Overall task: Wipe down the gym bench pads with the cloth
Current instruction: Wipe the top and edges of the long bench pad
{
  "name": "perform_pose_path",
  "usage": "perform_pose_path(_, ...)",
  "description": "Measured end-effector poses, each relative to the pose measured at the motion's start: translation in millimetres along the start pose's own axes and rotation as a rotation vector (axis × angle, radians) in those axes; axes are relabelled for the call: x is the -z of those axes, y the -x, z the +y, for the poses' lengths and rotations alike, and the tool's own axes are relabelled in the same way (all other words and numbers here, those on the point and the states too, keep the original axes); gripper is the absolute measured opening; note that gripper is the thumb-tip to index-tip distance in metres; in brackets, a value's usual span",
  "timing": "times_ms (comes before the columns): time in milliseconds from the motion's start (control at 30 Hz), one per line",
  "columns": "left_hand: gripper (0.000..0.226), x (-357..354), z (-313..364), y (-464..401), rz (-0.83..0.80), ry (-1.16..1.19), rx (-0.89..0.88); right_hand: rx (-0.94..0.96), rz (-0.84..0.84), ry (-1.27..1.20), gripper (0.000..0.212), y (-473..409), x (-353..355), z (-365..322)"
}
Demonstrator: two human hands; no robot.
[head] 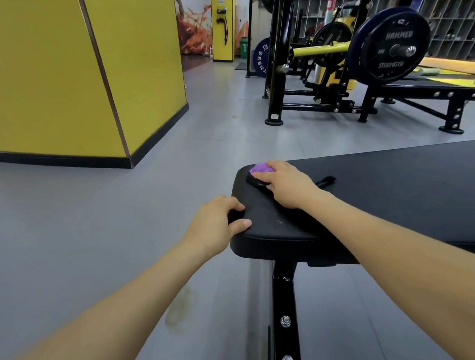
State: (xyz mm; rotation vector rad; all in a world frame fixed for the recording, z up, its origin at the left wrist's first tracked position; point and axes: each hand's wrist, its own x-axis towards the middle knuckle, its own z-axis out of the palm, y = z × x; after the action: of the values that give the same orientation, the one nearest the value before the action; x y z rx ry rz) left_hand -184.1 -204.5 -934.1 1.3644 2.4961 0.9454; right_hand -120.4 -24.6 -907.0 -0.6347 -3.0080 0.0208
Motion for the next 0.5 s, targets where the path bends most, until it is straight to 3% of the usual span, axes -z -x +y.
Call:
perform_pose_path(200,0.034,2,2,-2,0.002,-0.057,-0.009,0.180,0.009,-0.041,0.048,102,11,-11)
perform_pose_path(500,0.033,4,5,-1,-0.002,-0.081,0.002,0.065,0.006,-0.010,0.051,6,-2,-20)
